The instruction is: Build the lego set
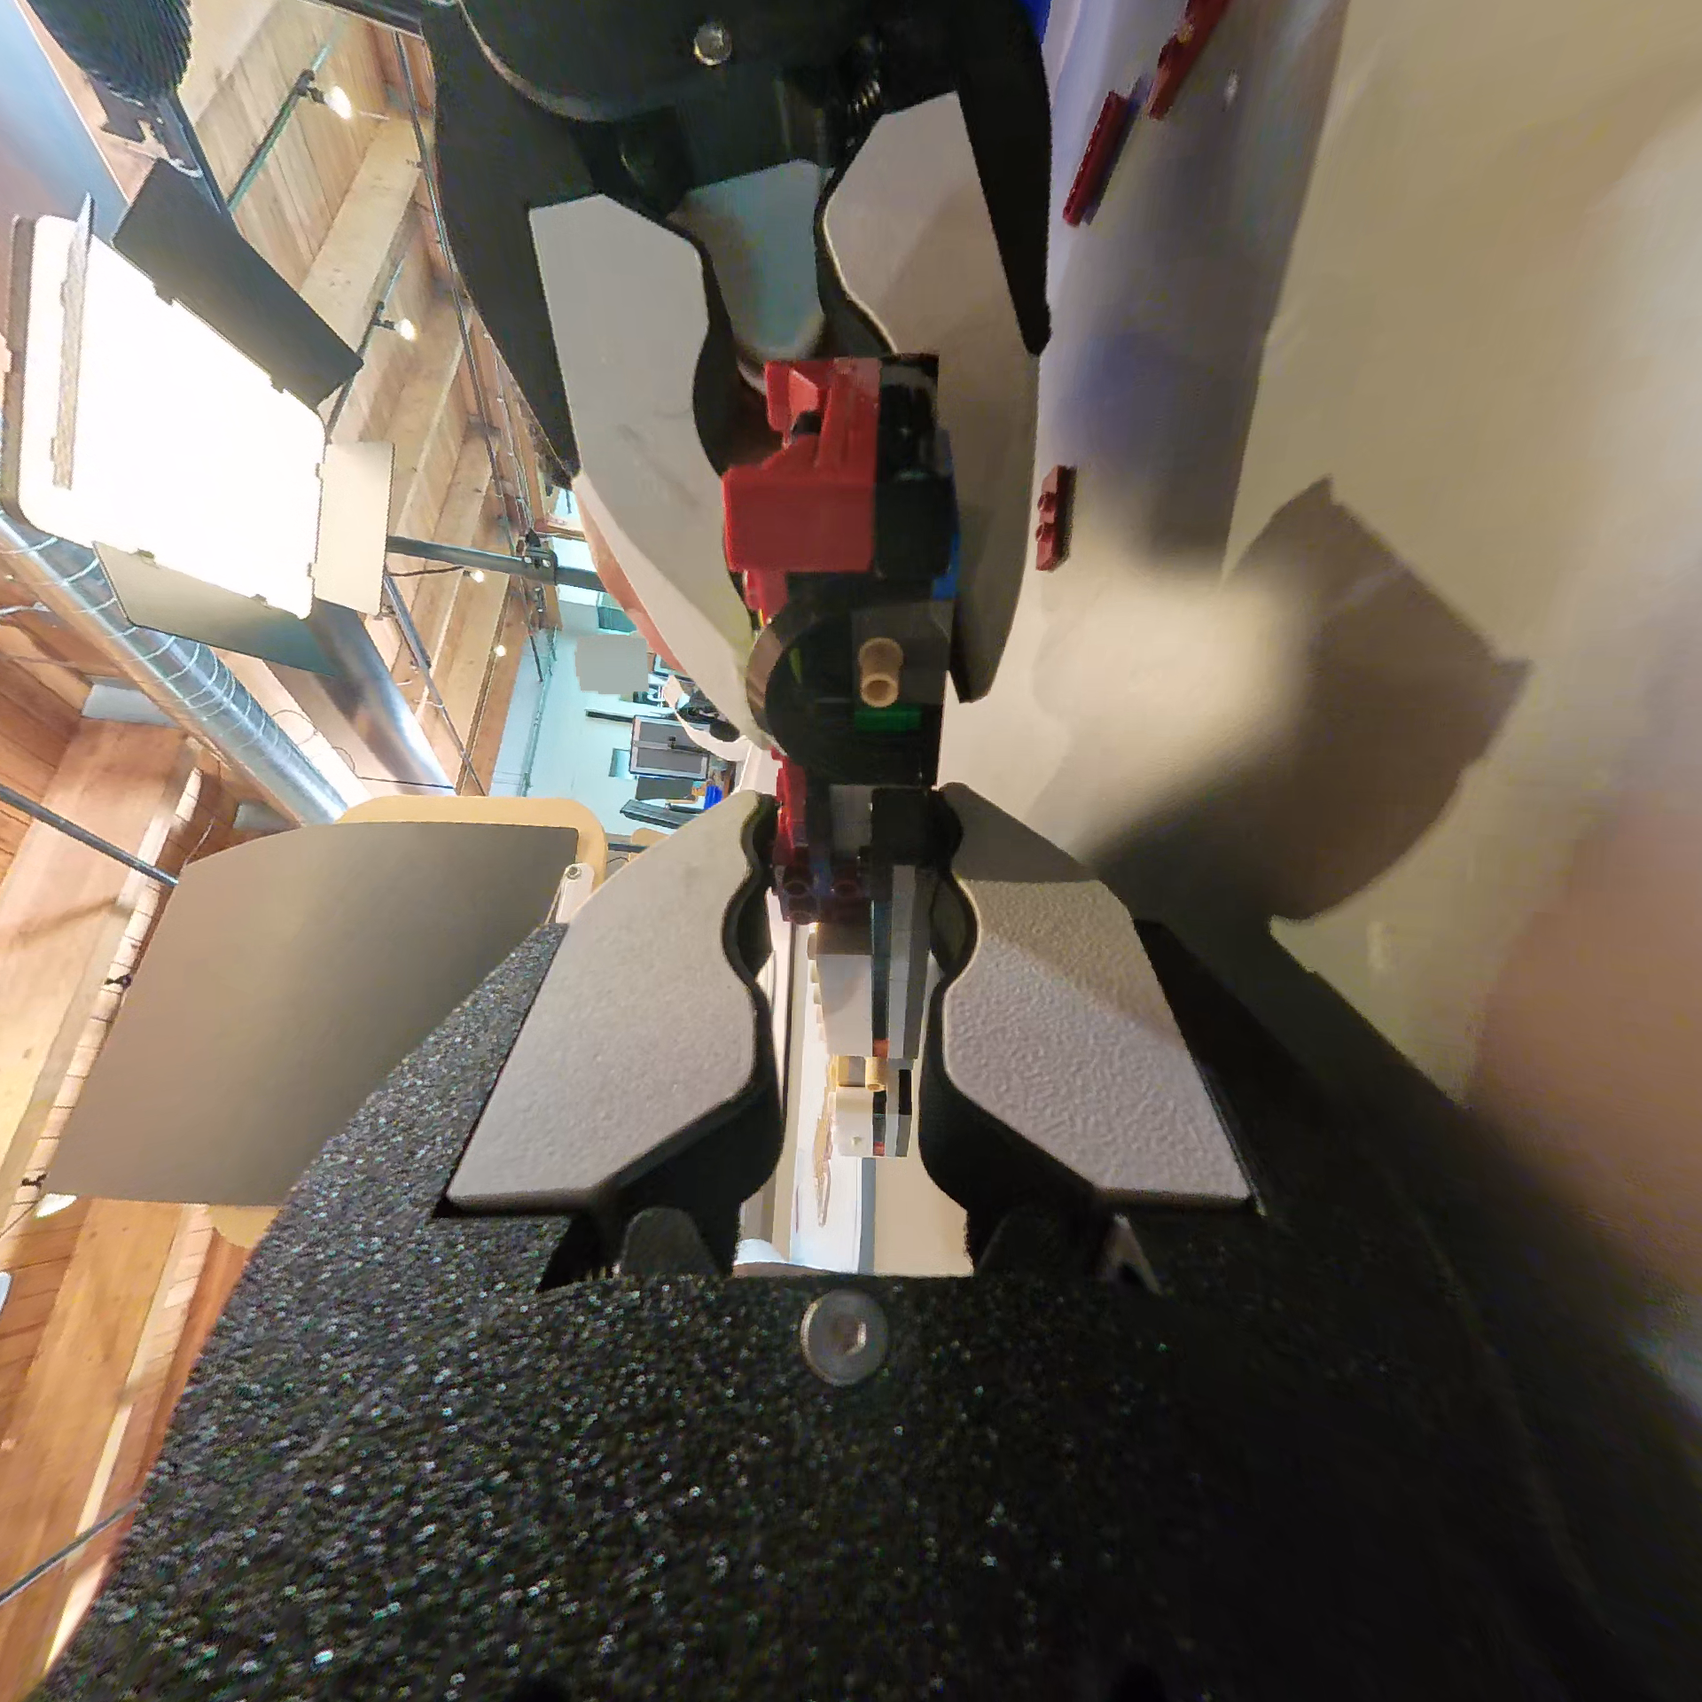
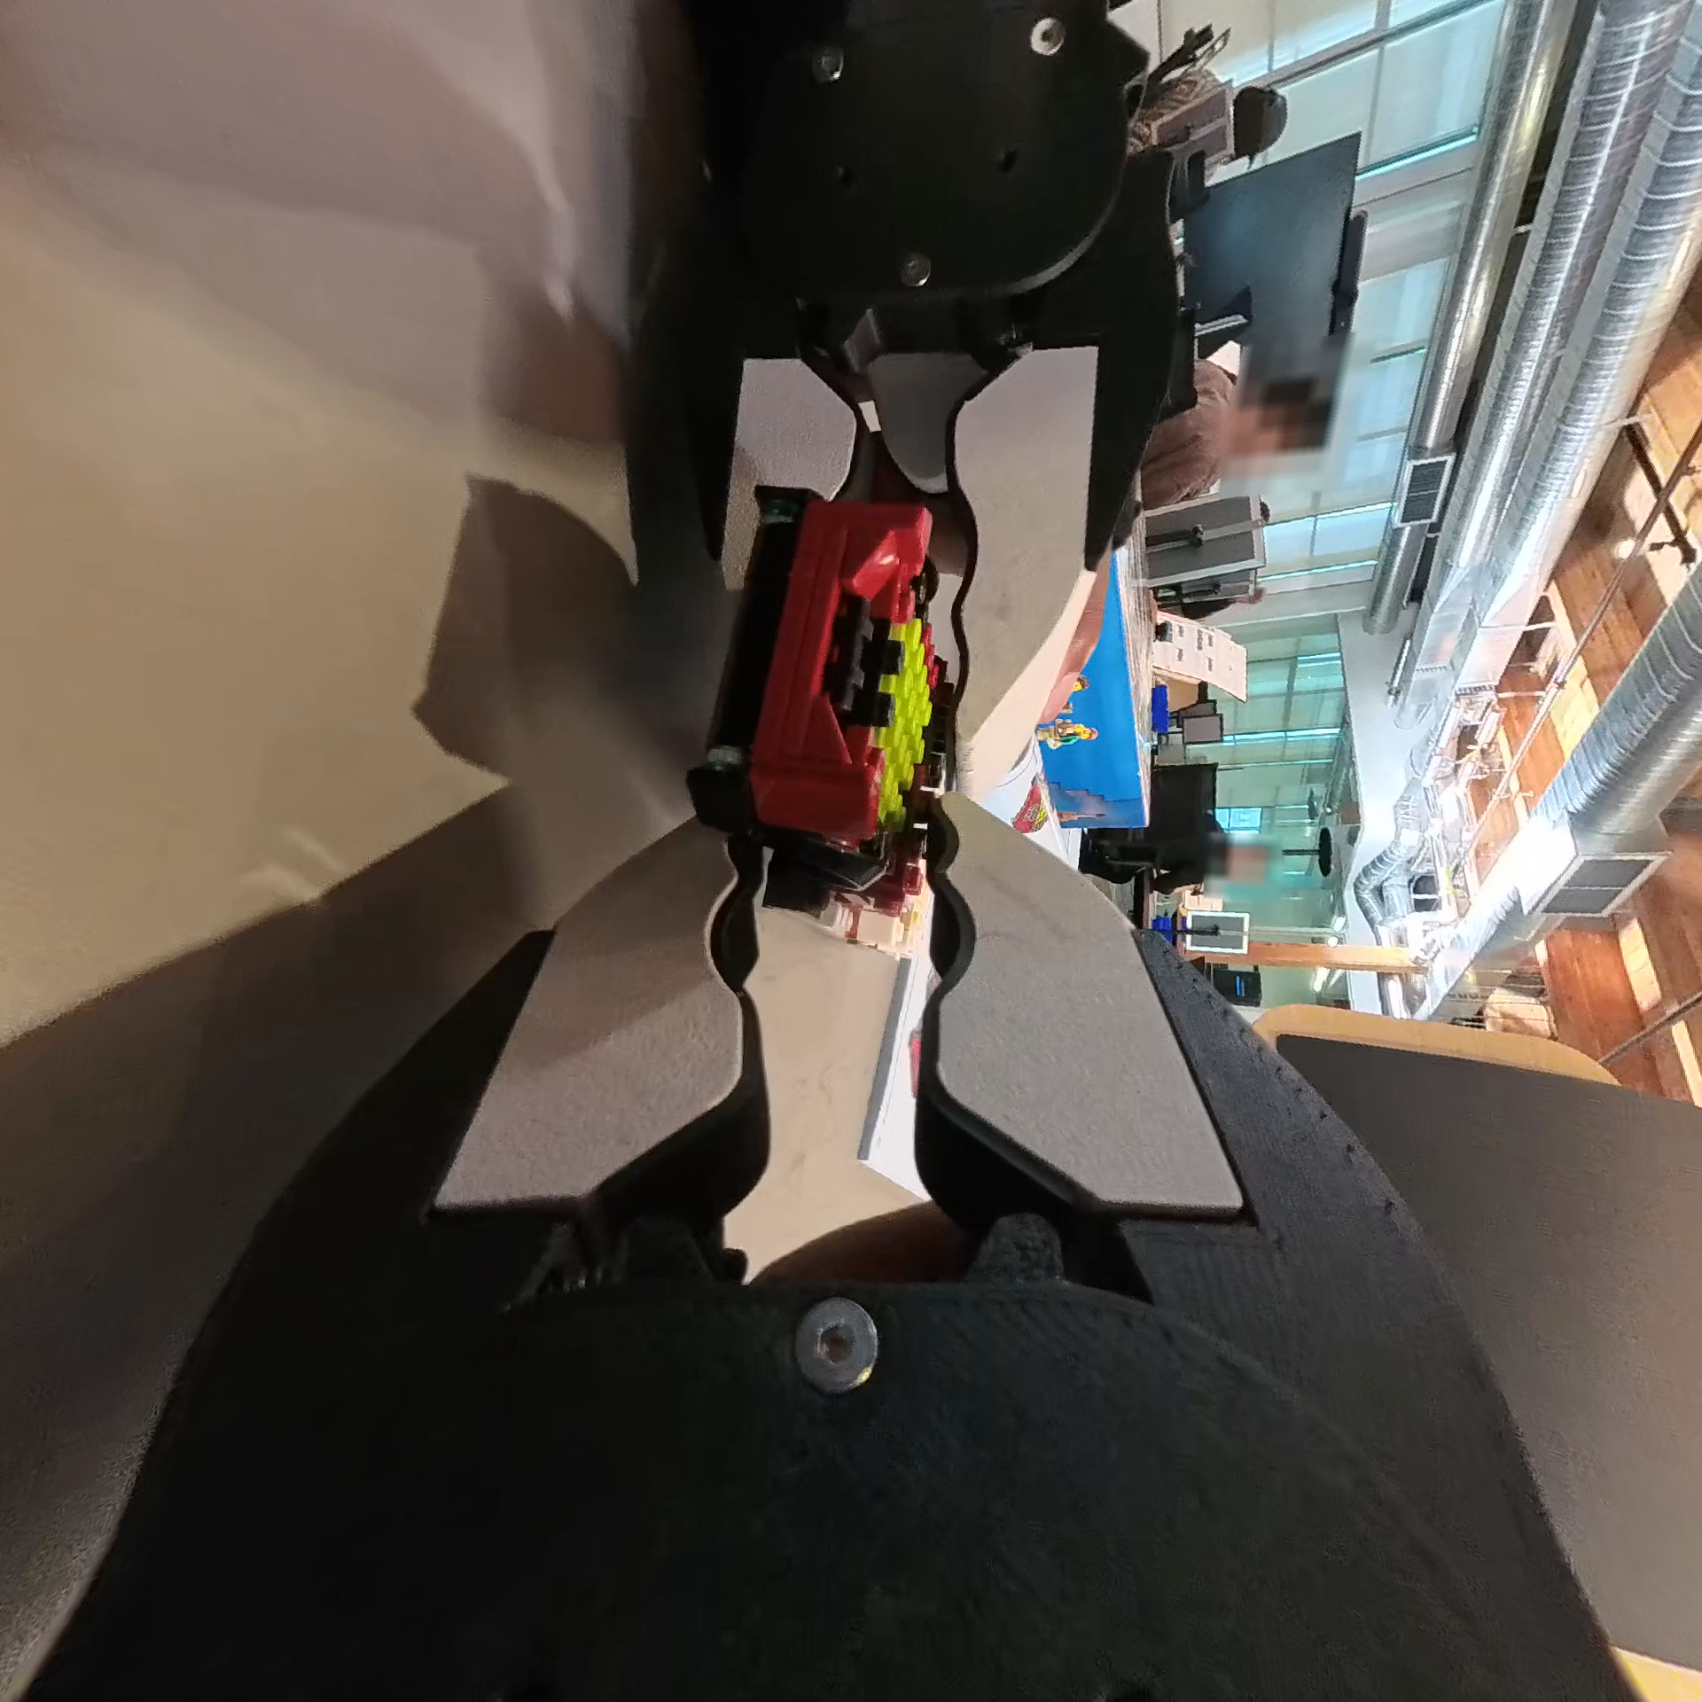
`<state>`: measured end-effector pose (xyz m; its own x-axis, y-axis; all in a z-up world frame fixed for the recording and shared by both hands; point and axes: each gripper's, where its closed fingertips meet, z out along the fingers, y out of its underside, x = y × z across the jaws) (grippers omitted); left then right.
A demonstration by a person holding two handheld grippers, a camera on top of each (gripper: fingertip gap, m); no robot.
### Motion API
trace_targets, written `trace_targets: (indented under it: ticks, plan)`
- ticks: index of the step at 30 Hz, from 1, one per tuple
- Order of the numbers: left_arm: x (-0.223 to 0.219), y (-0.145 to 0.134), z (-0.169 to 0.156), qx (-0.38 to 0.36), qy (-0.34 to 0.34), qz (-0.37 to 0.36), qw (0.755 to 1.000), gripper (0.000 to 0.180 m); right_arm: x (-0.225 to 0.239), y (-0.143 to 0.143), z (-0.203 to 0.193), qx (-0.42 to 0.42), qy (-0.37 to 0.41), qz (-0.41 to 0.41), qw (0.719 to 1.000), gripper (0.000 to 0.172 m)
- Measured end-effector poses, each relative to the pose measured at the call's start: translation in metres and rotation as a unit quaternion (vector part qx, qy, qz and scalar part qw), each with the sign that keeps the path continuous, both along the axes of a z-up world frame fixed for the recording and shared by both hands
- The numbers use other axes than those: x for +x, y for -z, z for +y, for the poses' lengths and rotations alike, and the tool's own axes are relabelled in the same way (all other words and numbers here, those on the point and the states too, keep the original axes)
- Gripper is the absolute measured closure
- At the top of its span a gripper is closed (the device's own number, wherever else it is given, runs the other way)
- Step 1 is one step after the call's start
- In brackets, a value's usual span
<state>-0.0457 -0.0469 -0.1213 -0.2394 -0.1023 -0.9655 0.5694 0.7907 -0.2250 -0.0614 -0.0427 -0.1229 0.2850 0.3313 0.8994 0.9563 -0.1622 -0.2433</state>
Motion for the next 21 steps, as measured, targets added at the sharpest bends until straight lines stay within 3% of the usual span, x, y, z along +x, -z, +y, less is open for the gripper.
trace_targets:
  ticks: [8,13,21]
  plan:
    - [0.005,-0.001,0.001,0.004,-0.014,-0.013,1.000,0.148,0.007,-0.002,0.000,0.019,0.033,-0.003,0.999,0.137]
    - [0.009,0.000,0.005,0.015,-0.032,-0.021,0.999,0.148,0.017,-0.011,-0.006,0.026,0.067,0.033,0.997,0.120]
    - [0.019,-0.001,0.014,0.017,-0.075,-0.025,0.997,0.148,0.008,-0.003,-0.010,-0.005,0.066,0.030,0.997,0.118]
